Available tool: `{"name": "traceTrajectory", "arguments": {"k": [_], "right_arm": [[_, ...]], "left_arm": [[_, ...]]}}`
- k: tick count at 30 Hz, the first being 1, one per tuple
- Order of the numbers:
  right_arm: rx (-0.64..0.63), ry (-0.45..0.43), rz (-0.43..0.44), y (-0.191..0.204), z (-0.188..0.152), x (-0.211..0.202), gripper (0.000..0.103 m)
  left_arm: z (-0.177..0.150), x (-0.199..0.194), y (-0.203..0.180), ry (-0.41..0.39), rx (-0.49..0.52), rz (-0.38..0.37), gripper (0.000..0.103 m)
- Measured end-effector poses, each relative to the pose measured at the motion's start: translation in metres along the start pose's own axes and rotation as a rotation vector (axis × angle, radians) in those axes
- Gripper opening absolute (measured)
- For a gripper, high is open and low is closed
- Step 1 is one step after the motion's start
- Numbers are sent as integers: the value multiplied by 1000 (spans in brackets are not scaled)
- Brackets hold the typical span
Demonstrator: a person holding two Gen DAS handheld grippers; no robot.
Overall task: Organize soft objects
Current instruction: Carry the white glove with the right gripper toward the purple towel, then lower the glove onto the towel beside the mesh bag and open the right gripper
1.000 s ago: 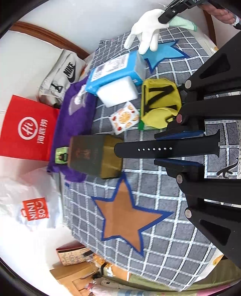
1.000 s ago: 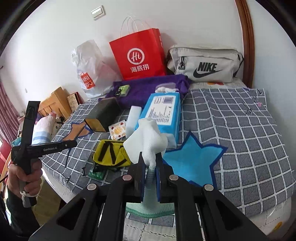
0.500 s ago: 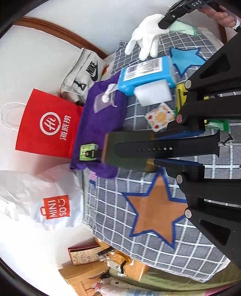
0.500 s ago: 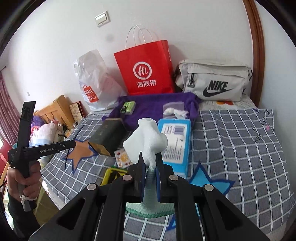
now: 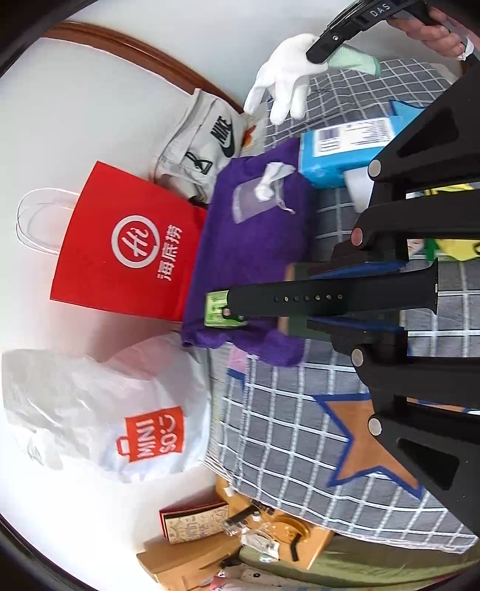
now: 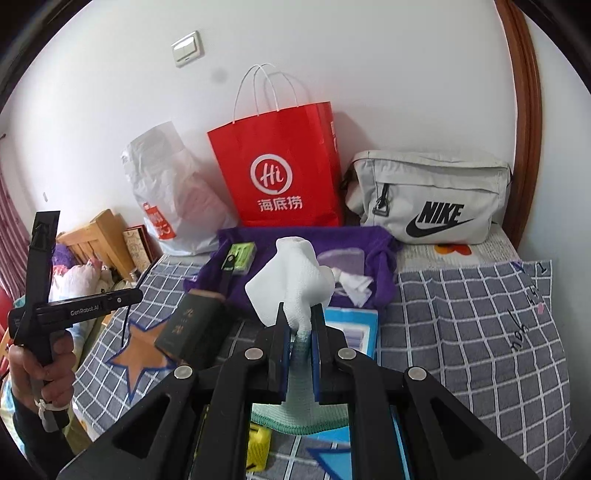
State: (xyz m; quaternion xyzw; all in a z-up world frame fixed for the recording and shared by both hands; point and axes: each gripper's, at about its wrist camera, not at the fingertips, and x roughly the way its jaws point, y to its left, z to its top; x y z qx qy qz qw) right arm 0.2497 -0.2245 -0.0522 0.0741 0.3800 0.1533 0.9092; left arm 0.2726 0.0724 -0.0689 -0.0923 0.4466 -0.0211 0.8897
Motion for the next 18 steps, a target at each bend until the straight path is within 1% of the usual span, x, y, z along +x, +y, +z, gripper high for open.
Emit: {"name": "traceTrajectory", "arguments": {"k": [6,10,18], "right_arm": [[21,20,-21,-8,27,34,9],[34,27,-19,-13,44,58,9],[35,56,-10,-20,71,109,10]], "left_arm": [[27,19,-2,-2,-1,-16,19],[42,33,-2,-3,-4,-24,19],[65,76,-2,28,-16,-33,19]]}}
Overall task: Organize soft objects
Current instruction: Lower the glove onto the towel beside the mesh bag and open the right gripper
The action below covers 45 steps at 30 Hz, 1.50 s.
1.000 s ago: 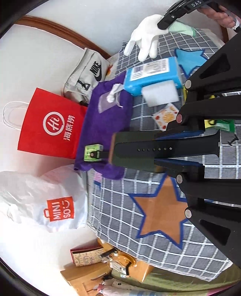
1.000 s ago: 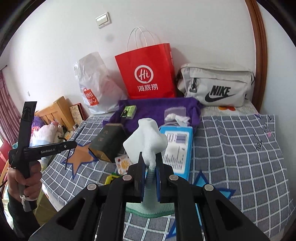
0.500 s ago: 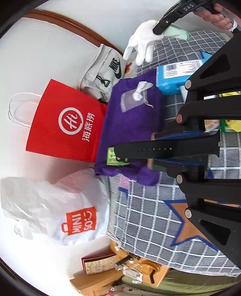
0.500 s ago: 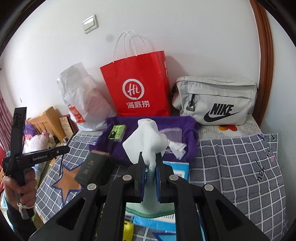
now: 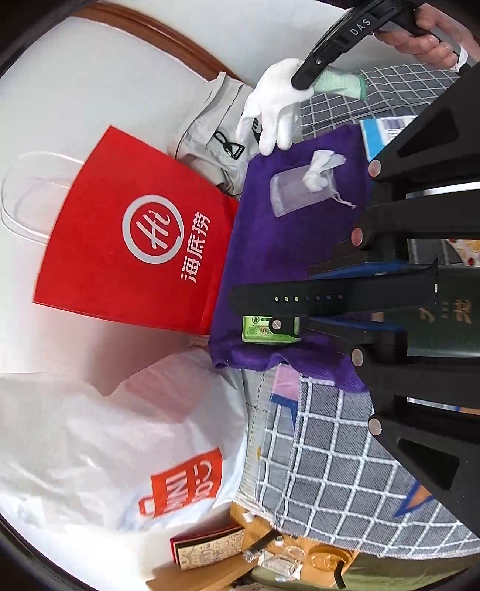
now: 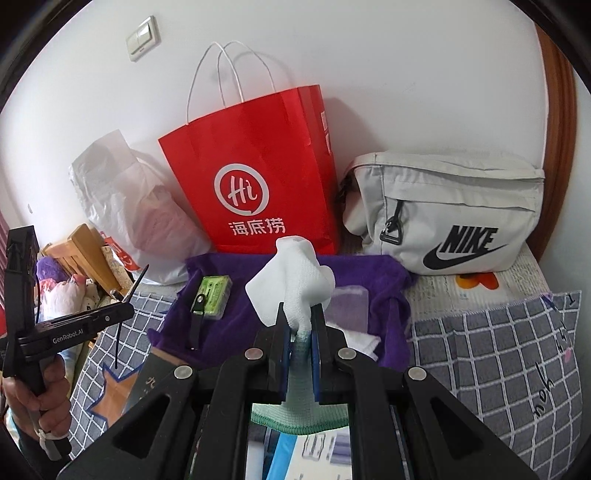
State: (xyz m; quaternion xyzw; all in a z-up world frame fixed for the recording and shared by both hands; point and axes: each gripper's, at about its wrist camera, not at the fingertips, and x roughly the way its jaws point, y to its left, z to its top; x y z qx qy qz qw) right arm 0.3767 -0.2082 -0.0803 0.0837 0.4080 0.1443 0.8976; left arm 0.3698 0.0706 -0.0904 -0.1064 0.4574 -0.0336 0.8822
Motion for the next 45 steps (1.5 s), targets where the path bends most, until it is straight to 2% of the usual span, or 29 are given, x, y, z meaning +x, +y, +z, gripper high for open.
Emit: {"name": "traceTrajectory", "arguments": {"k": [8,13,19,29,40,42,44,45], "right_arm": [[35,48,60,-7,13,47,10],[32,72,107,-5,7,69,10],[15,139,154,2,-3,95,10],[26,198,131,-5,-10,124,13],[16,228,118,1,-17,137,13],[15,227,112,2,-17,137,19],[13,232,107,2,-17,138,34],[11,231,103,2,-18,138,38]], "left_arm": [[12,31,1,26,-2,2,19],[15,49,0,43,6,3,19],[21,75,-1,73,-18,-23,19],[19,107,-8,128,-8,-39,19],[15,121,-5,169,-26,-49,20],[15,124,-4,183,-34,-52,20],[15,127,-3,196,-37,-57,20],[14,128,-3,199,-40,-56,20]]}}
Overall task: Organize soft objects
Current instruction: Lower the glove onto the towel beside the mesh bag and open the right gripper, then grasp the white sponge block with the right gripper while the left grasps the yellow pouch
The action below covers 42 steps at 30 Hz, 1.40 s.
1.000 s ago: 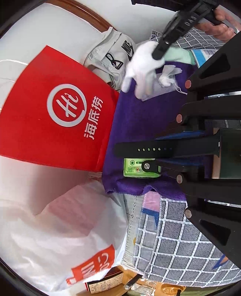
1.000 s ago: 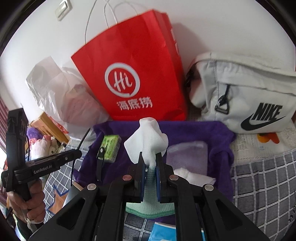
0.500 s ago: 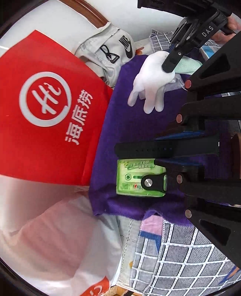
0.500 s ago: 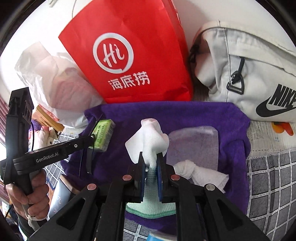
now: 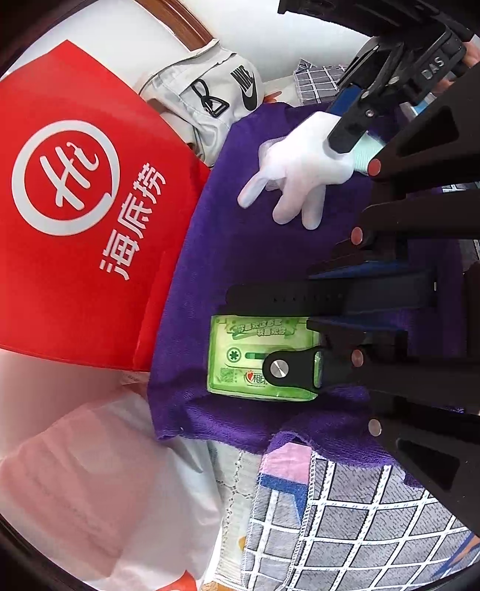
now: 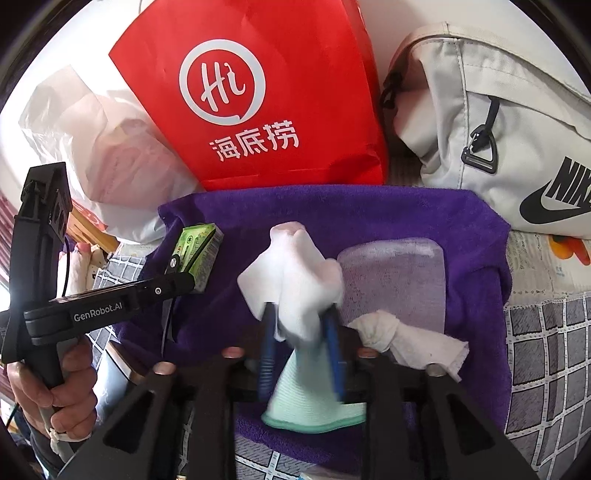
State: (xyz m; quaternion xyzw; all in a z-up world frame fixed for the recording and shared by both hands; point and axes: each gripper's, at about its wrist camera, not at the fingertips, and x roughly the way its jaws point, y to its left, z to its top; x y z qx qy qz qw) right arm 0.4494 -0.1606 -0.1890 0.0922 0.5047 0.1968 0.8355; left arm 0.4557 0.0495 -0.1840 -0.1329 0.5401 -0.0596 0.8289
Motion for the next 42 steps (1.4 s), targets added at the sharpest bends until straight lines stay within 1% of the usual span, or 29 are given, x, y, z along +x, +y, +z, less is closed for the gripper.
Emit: {"name": "traceTrajectory", "arguments": {"k": [1,4,6,12,16,17,18,19,20,22,26,28,31,33,36,38,40,42], "right_arm": [[-3,-2,-1,1,0,0,44],[-12,-17,10,4,1,-4,47],[-11,-25,12,4,2,-9,50],[7,-45,-2,3,5,-24,51],[-3,-76,-14,10,3,-44,51],[-9,-84,-11,13,2,-49,51],[-15,-90,-9,17,0,-54,51],[-19,-92,-7,20,-3,-60,51],[-29,-92,-7,25,-8,-67,51],[-59,-81,-17,33,-20,-76,51],[-138,-57,-83,50,-54,-92,51],[-176,-45,-114,59,-74,-95,51],[-217,-20,-137,69,-98,-97,50],[-220,-4,-133,74,-111,-96,50],[-209,34,-123,79,-132,-91,43],[-209,49,-132,83,-140,-86,38],[-231,60,-169,89,-150,-77,38],[-305,46,-267,99,-157,-69,35]], "left_arm": [[0,0,0,0,0,3,20],[1,-4,0,-12,15,14,21],[1,-8,0,-19,14,15,26],[3,-22,2,-28,21,20,27],[2,-45,-5,-63,38,27,27],[1,-52,-5,-72,39,29,29],[-2,-60,-6,-87,40,31,35],[-5,-64,-9,-97,42,29,38],[-10,-71,-11,-105,47,23,41],[-16,-78,-14,-106,58,22,41],[-37,-103,-12,-121,79,28,41],[-47,-111,-8,-120,77,26,41],[-64,-121,0,-114,75,23,41],[-78,-128,7,-113,72,31,41],[-103,-136,18,-105,64,56,41],[-118,-142,24,-103,56,55,41],[-136,-147,31,-94,51,51,41],[-153,-152,38,-87,39,55,41]]}}
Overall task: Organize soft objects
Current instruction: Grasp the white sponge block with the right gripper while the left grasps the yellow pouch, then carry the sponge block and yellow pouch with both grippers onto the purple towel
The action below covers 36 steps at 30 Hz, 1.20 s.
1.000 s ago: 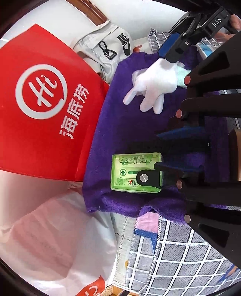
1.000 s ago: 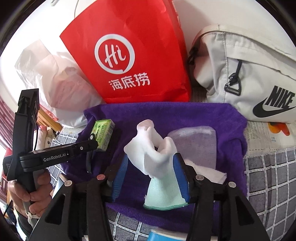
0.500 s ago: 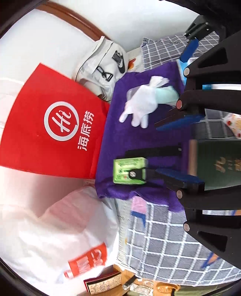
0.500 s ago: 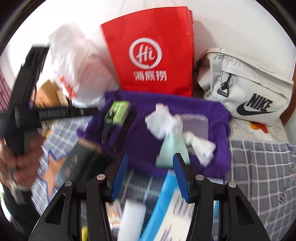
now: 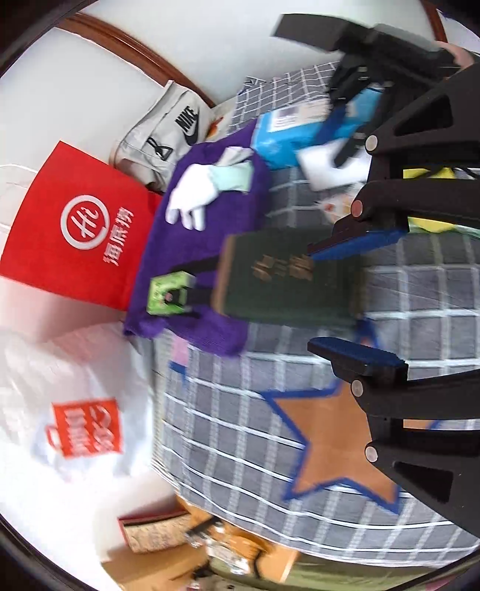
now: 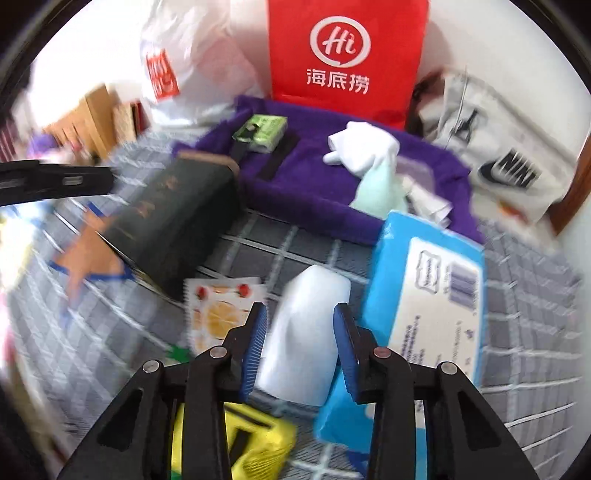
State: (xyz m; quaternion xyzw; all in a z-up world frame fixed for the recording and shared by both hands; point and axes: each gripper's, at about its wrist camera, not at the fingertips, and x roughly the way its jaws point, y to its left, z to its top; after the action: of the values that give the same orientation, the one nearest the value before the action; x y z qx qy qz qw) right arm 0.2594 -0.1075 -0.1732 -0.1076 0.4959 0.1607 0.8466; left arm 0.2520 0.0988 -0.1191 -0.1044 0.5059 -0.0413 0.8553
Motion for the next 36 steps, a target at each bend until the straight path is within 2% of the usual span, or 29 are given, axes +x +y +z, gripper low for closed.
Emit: {"name": "traceTrajectory", "arguments": {"k": [2,6,13,18,26,31,36], "right_arm": [[-16,-20,-32,3,-1,0,23],[13,-46,-23,-7,-2,-12,16],[80,-162,17,-14,-6,-67,13],[119,-217,64,-17,-37,-108,13],[189,-212,143,-29,-97,-131,13],[269,-144,183,-50,-130,-115,13],[318,-88,238,-70,-154,-94,14]], "left_arm": [[-15,-5,6,12,-3,-1,41],[-40,-10,17,34,-35,-8,41],[-68,-12,8,63,-40,-51,41],[-88,-6,-12,104,-14,-65,41],[-106,2,-55,131,53,-92,41],[-110,16,-77,159,72,-84,41],[-113,29,-85,150,60,-50,41]]}}
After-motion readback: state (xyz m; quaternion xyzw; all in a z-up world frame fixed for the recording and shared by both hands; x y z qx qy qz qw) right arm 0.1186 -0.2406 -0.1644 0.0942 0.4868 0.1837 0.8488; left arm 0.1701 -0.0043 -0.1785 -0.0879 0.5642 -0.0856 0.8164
